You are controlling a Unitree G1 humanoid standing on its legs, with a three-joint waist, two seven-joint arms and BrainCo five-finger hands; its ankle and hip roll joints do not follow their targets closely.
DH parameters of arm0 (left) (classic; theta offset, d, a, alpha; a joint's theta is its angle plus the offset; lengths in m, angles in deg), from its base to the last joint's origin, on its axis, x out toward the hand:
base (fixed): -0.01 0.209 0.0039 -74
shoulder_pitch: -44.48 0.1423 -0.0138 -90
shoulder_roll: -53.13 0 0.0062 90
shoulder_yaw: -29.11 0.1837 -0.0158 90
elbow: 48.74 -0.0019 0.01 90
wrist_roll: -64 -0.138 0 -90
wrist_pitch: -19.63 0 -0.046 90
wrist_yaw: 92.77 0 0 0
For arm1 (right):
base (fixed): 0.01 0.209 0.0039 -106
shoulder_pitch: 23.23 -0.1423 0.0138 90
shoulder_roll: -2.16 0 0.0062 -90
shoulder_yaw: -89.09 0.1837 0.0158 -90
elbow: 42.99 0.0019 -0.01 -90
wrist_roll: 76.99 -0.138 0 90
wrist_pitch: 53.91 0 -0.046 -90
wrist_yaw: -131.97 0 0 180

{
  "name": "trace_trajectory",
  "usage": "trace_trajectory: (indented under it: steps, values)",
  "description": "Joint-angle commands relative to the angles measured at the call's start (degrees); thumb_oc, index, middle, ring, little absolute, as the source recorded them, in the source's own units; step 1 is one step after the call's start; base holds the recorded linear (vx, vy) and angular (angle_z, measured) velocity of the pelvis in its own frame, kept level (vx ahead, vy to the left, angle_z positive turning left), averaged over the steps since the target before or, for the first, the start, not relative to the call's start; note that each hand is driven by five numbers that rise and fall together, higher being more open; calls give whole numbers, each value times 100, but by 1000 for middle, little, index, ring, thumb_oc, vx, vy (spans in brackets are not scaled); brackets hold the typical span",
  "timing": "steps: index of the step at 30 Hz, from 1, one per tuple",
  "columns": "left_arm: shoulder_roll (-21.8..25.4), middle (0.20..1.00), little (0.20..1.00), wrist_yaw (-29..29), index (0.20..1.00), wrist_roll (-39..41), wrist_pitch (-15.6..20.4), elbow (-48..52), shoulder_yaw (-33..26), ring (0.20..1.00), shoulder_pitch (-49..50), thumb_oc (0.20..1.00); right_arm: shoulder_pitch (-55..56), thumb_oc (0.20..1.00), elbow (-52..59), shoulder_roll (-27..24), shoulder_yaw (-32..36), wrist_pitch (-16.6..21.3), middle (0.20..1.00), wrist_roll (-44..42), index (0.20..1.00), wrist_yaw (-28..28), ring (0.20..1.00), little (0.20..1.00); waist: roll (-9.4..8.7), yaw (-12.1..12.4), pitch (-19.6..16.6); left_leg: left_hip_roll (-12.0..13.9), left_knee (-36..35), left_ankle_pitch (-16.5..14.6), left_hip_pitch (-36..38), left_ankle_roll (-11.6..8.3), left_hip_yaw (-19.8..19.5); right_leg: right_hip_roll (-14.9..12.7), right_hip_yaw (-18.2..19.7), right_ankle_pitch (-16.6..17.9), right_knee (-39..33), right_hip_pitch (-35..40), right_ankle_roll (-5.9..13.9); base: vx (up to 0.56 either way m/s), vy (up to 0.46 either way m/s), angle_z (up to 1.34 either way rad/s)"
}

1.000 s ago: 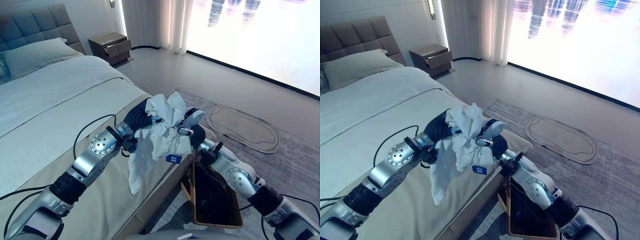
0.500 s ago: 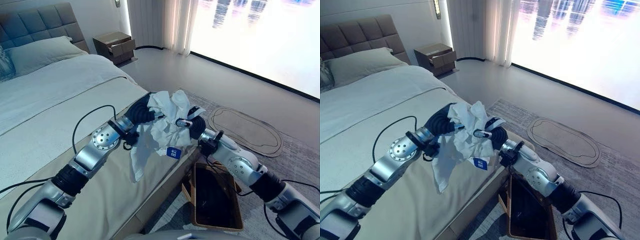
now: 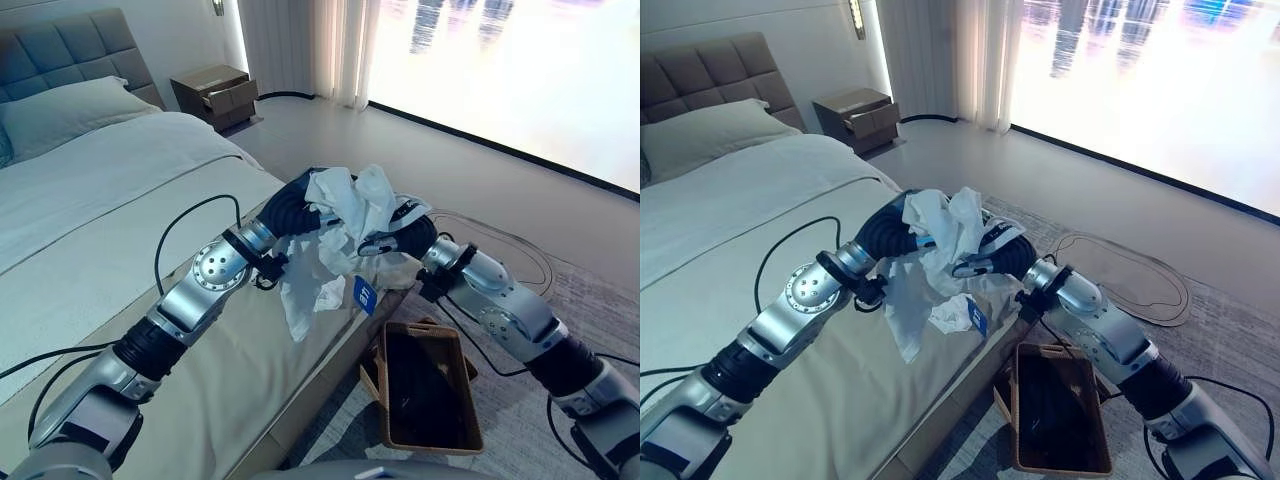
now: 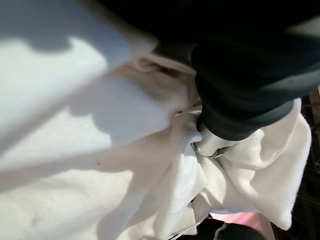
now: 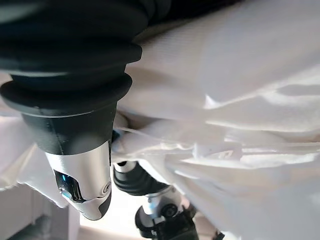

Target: Pick up clothes into the bucket

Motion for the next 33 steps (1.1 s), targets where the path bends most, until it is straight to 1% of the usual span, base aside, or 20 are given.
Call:
trace_trajectory:
  steps: [1,3,7,15,16,17,18,19,22,25,33]
  values:
    - [-366,200,200,332,200,262,130,-626,-321,200,-1157,200,-286,1000,1292,392,-872,431,1000,621,1000,-741,1000,1000,-169,-102,-139,-187,256,-597,325,161,34,-92,155,-93,386,-329,119,0,0,0]
    - [-428,200,200,369,200,215,145,-666,-363,200,-1167,200,-164,1000,1266,425,-905,417,1000,883,1000,-826,1000,1000,-166,-104,-128,-196,251,-597,321,165,19,-93,158,-105,388,-321,117,0,0,0]
    - [-545,200,200,408,200,236,163,-706,-387,200,-1198,200,10,1000,1114,506,-968,388,1000,1087,1000,-862,1000,1000,-158,-120,-118,-203,244,-593,312,171,11,-98,162,-114,395,-320,119,0,0,0]
    - [-794,200,200,442,200,385,186,-674,-285,200,-1380,200,237,1000,834,693,-1063,375,1000,1321,1000,-853,1000,1000,-157,-138,-91,-214,240,-588,286,188,-20,-117,143,-115,408,-338,125,0,0,0]
    - [-836,200,200,442,200,418,181,-658,-252,200,-1415,200,255,837,771,714,-1074,383,837,1386,837,-828,837,837,-158,-139,-91,-220,238,-590,279,194,-29,-121,146,-115,410,-342,127,0,0,0]
    - [-873,200,200,435,200,452,177,-634,-215,200,-1449,200,285,545,735,735,-1066,384,545,1407,545,-815,545,545,-160,-141,-85,-223,237,-589,273,197,-37,-124,146,-114,415,-343,128,0,0,0]
    - [-910,200,200,407,200,506,170,-597,-183,200,-1487,200,303,489,708,758,-1073,382,489,1426,489,-808,489,489,-162,-143,-77,-226,241,-588,265,199,-46,-129,142,-115,423,-350,129,0,0,0]
    - [-957,200,200,394,200,548,164,-563,-132,200,-1540,200,310,200,645,781,-1092,385,200,1467,200,-796,200,200,-164,-147,-79,-232,245,-591,259,201,-54,-134,142,-116,425,-350,132,0,0,0]
    - [-1202,200,200,376,200,710,173,-494,33,200,-1753,200,364,200,470,843,-1167,394,200,1641,200,-774,200,200,-161,-156,-67,-248,245,-588,241,219,-97,-147,145,-118,450,-375,134,0,0,0]
    - [-1331,200,200,359,200,839,177,-408,114,200,-1839,200,435,200,308,884,-1198,395,200,1736,200,-748,200,200,-158,-163,-74,-262,238,-590,229,231,-116,-159,144,-121,462,-379,140,0,0,0]
    - [-1409,200,200,316,200,1033,192,-48,112,200,-1861,200,611,200,113,888,-1095,445,200,1989,200,-637,200,200,-141,-171,-75,-288,227,-596,245,253,-139,-187,160,-109,480,-392,159,0,0,0]
